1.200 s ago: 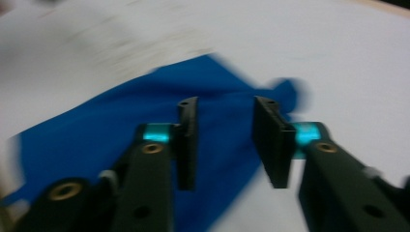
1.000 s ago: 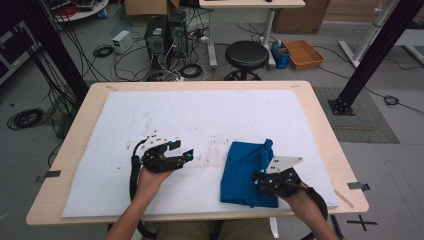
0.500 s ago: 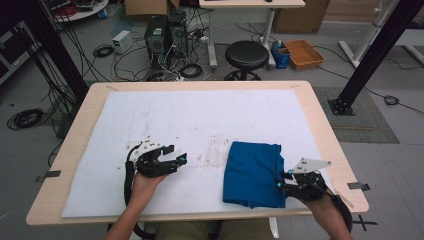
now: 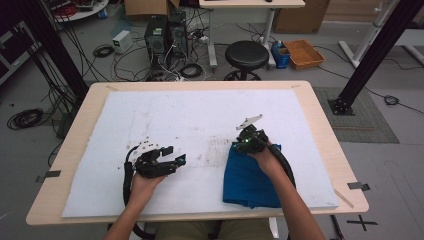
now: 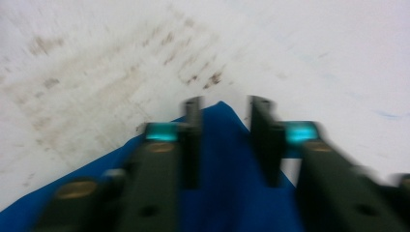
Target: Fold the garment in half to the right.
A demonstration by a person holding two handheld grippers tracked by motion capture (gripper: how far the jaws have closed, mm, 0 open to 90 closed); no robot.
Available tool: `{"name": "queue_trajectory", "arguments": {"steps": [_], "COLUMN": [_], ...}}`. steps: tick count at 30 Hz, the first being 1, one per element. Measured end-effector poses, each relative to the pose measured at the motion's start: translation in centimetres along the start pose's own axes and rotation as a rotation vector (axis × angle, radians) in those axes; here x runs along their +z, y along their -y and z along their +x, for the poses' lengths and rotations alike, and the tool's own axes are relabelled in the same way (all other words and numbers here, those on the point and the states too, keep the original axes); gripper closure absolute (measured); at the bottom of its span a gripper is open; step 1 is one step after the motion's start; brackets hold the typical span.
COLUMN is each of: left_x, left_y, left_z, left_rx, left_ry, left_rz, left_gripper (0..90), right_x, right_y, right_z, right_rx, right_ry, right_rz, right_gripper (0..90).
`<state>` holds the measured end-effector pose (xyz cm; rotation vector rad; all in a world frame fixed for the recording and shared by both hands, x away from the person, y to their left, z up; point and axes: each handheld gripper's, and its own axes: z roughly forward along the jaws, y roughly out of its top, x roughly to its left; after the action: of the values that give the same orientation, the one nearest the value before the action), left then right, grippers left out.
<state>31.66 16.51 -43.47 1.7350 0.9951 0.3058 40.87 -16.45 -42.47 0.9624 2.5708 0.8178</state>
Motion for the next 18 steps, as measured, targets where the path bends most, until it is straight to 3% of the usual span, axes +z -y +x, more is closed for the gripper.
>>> {"name": "queue_trajectory", "arguments": {"steps": [1, 3, 7, 9, 10, 11, 13, 15, 18], "left_x": [0.0, 0.0, -0.1, -0.1, -0.2, -0.2, -0.2, -0.2, -0.2], "left_y": [0.0, 0.0, 0.0, 0.0, 0.0, 0.0, 0.0, 0.0, 0.0], "left_z": [0.0, 0.0, 0.1, 0.1, 0.1, 0.1, 0.1, 0.2, 0.2], "left_rx": [0.001, 0.0, -0.003, -0.004, -0.006, -0.006, -0.006, -0.012, -0.01], "left_ry": [0.001, 0.001, -0.004, -0.003, -0.003, -0.004, -0.003, -0.006, -0.006], "left_rz": [0.001, -0.002, -0.004, -0.004, -0.005, -0.005, -0.008, -0.003, -0.004], "left_gripper": [34.5, 34.5, 34.5, 34.5, 34.5, 34.5, 34.5, 34.5, 34.5], "right_x": [0.5, 0.9, 1.2, 1.4, 1.6, 1.7, 1.3, -0.4, -2.8], "right_y": [-0.2, -0.6, -1.3, -1.6, -1.7, -1.6, -1.5, -1.1, -0.5], "right_z": [0.0, -0.2, -0.4, -0.3, -0.2, -0.3, -0.3, -0.1, 1.1], "right_rx": [-0.006, 0.005, 0.022, 0.036, 0.03, 0.042, 0.071, 0.087, 0.056], "right_ry": [0.002, -0.006, 0.004, 0.049, 0.091, 0.103, 0.096, 0.083, 0.048], "right_rz": [0.026, 0.02, -0.061, -0.086, -0.074, -0.056, -0.062, -0.142, -0.198], "right_gripper": [89.4, 90.0, 90.0, 90.0, 87.3, 75.1, 59.9, 58.6, 58.9]}}
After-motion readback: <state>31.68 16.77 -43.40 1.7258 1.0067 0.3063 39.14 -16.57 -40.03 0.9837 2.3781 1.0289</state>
